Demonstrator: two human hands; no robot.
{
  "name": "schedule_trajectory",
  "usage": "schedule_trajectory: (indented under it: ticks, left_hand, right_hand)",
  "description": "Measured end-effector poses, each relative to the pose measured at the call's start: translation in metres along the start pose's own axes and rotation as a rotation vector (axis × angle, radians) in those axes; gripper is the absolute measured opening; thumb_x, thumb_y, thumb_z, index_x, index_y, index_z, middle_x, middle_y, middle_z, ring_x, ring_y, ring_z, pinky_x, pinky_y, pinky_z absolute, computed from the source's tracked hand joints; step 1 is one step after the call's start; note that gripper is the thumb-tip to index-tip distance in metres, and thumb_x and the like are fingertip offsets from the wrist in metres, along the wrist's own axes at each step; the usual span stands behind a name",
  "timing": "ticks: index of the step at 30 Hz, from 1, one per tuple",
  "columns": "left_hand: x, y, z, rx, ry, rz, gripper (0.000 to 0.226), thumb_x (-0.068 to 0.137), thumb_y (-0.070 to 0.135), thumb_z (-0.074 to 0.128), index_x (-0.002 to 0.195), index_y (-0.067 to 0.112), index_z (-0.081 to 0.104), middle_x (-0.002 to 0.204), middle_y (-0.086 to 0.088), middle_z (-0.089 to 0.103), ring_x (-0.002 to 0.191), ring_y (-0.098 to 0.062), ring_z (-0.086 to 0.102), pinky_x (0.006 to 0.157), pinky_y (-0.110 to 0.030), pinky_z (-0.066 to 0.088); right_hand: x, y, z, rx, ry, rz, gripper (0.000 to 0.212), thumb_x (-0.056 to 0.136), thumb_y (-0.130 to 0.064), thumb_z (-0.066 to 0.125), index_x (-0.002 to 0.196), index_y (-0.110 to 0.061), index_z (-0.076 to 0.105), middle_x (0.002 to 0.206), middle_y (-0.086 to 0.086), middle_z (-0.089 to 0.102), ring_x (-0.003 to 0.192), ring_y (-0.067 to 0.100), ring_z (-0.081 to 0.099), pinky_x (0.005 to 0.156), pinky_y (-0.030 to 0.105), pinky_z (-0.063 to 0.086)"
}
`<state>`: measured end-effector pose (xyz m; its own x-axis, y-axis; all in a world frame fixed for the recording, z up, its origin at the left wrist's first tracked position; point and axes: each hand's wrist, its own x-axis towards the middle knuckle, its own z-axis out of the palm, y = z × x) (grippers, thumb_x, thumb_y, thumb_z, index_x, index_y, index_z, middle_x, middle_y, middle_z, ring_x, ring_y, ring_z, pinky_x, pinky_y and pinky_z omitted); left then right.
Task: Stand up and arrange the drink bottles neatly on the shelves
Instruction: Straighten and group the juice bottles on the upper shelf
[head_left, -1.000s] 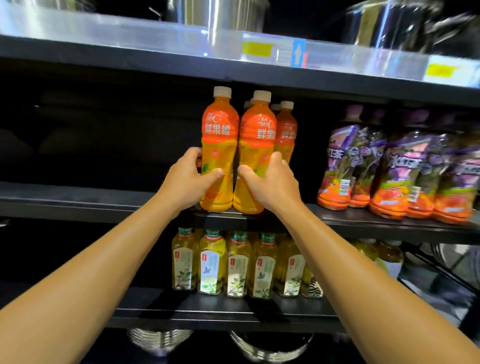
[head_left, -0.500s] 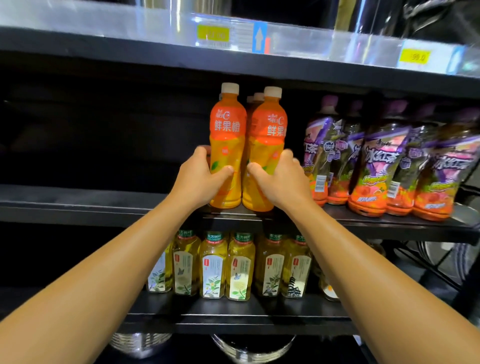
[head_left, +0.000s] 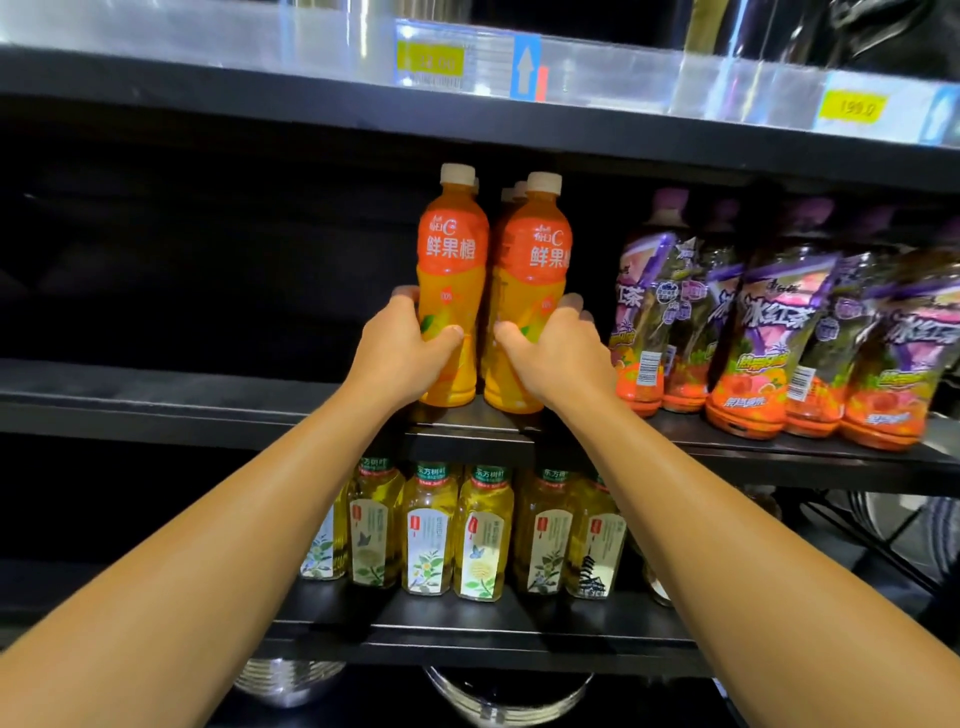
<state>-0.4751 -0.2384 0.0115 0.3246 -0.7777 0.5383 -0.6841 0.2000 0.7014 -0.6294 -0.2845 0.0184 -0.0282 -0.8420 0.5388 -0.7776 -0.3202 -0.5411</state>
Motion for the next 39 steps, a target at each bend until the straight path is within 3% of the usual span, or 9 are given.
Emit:
schedule_trajectory:
  ticks: [15, 20, 22, 26, 30, 33, 36, 39]
  left_hand:
    - [0.006, -0.007, 0.010, 0.014, 0.020, 0.059, 0.065, 0.090, 0.047, 0.064, 0.142, 0.019, 0.038, 0.132, -0.005, 0.057, 0.117, -0.026, 0.058, 0.094, -0.041, 0.050]
    - [0.008, -0.005, 0.007, -0.008, -0.021, 0.020, 0.069, 0.089, 0.047, 0.066, 0.145, 0.020, 0.037, 0.136, -0.004, 0.054, 0.121, -0.025, 0.056, 0.093, -0.038, 0.048]
    - [0.005, -0.001, 0.005, 0.020, 0.035, 0.030, 0.071, 0.086, 0.047, 0.069, 0.143, 0.018, 0.039, 0.136, -0.007, 0.053, 0.120, -0.025, 0.056, 0.092, -0.038, 0.048]
    - [-0.031, 0.028, 0.014, -0.048, 0.340, 0.221, 0.056, 0.082, 0.030, 0.072, 0.131, 0.015, 0.048, 0.124, -0.007, 0.048, 0.105, -0.016, 0.052, 0.083, -0.023, 0.040]
    - [-0.070, 0.081, 0.063, -0.109, 0.309, 0.400, 0.042, 0.082, 0.023, 0.070, 0.121, 0.016, 0.056, 0.111, 0.002, 0.051, 0.096, -0.007, 0.046, 0.079, -0.012, 0.036]
    - [-0.081, 0.118, 0.113, -0.150, 0.195, 0.428, 0.044, 0.082, 0.025, 0.072, 0.122, 0.018, 0.057, 0.110, 0.004, 0.054, 0.093, -0.009, 0.052, 0.081, -0.018, 0.040]
    - [-0.084, 0.143, 0.157, -0.173, 0.128, 0.386, 0.048, 0.082, 0.030, 0.073, 0.126, 0.020, 0.055, 0.112, 0.005, 0.054, 0.094, -0.010, 0.054, 0.083, -0.025, 0.044]
    - [-0.083, 0.160, 0.193, -0.151, 0.114, 0.325, 0.061, 0.083, 0.032, 0.072, 0.136, 0.017, 0.046, 0.125, -0.001, 0.050, 0.106, -0.019, 0.055, 0.090, -0.033, 0.047]
  right_hand:
    - [-0.003, -0.003, 0.000, 0.024, -0.005, 0.019, 0.083, 0.085, -0.067, 0.055, 0.140, -0.011, 0.031, 0.136, 0.014, 0.048, 0.120, 0.039, 0.051, 0.095, 0.050, 0.047]
    - [-0.004, -0.002, -0.014, 0.039, -0.112, 0.000, 0.090, 0.081, -0.071, 0.056, 0.142, -0.009, 0.029, 0.136, 0.012, 0.051, 0.120, 0.035, 0.054, 0.095, 0.049, 0.049]
    - [-0.012, 0.005, -0.026, 0.058, -0.113, -0.043, 0.086, 0.080, -0.071, 0.057, 0.137, -0.010, 0.034, 0.132, 0.009, 0.054, 0.116, 0.031, 0.056, 0.091, 0.048, 0.051]
    - [-0.031, 0.041, -0.058, 0.108, 0.009, -0.128, 0.054, 0.086, -0.062, 0.056, 0.119, -0.020, 0.051, 0.104, -0.003, 0.063, 0.096, 0.017, 0.059, 0.077, 0.038, 0.048]
    - [-0.042, 0.098, -0.097, 0.256, 0.111, -0.097, 0.027, 0.088, -0.045, 0.061, 0.101, -0.021, 0.058, 0.080, -0.010, 0.059, 0.081, 0.010, 0.058, 0.071, 0.031, 0.046]
    - [-0.041, 0.148, -0.130, 0.297, 0.224, -0.070, 0.022, 0.088, -0.039, 0.064, 0.097, -0.020, 0.059, 0.082, -0.010, 0.058, 0.078, 0.005, 0.056, 0.065, 0.023, 0.041]
    - [-0.033, 0.198, -0.160, 0.293, 0.367, -0.041, 0.021, 0.086, -0.033, 0.066, 0.099, -0.019, 0.058, 0.091, -0.004, 0.059, 0.081, 0.011, 0.056, 0.064, 0.017, 0.037]
    - [-0.021, 0.238, -0.177, 0.275, 0.491, 0.008, 0.028, 0.085, -0.031, 0.067, 0.106, -0.018, 0.054, 0.108, 0.000, 0.051, 0.090, 0.016, 0.054, 0.074, 0.023, 0.041]
